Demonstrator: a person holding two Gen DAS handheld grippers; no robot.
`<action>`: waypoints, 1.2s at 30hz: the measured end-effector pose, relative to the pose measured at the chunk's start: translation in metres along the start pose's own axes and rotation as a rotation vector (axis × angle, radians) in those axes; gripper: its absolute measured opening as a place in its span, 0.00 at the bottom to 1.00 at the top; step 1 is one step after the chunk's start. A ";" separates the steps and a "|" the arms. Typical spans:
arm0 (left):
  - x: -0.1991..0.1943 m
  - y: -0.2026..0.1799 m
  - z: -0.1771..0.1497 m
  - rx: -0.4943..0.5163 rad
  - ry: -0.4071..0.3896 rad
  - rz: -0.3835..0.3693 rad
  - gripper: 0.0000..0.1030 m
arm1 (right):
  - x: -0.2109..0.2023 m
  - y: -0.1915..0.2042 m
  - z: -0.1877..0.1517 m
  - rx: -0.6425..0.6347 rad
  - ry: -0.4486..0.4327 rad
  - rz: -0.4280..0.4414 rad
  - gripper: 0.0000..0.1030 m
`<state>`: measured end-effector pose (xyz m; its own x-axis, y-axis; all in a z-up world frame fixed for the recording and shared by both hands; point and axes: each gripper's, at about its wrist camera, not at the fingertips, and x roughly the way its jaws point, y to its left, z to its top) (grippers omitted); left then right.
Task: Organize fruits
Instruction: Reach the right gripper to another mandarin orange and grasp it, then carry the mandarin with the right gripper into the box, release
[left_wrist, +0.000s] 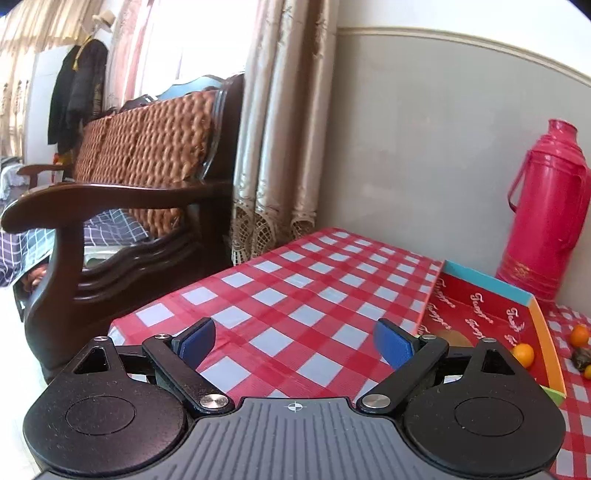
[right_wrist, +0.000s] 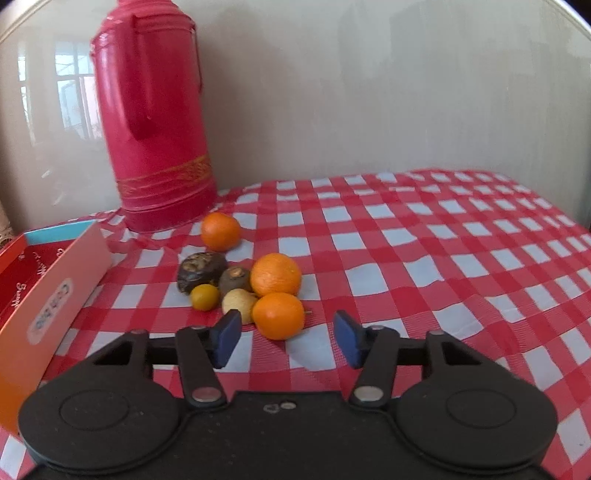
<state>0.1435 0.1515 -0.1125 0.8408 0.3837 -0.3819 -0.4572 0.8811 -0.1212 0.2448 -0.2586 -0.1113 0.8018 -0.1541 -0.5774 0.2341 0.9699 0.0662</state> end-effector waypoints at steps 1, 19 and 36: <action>0.000 0.003 0.000 -0.011 -0.002 -0.001 0.90 | 0.003 0.000 0.000 -0.002 0.009 -0.002 0.41; 0.000 0.013 -0.004 -0.029 -0.012 0.028 0.92 | 0.011 0.005 0.000 0.010 0.011 0.057 0.25; -0.008 0.044 -0.004 -0.060 -0.029 0.096 0.94 | -0.062 0.127 -0.002 -0.201 -0.111 0.439 0.25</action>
<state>0.1153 0.1860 -0.1185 0.7998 0.4746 -0.3676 -0.5521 0.8219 -0.1402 0.2234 -0.1249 -0.0690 0.8572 0.2682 -0.4395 -0.2405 0.9633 0.1189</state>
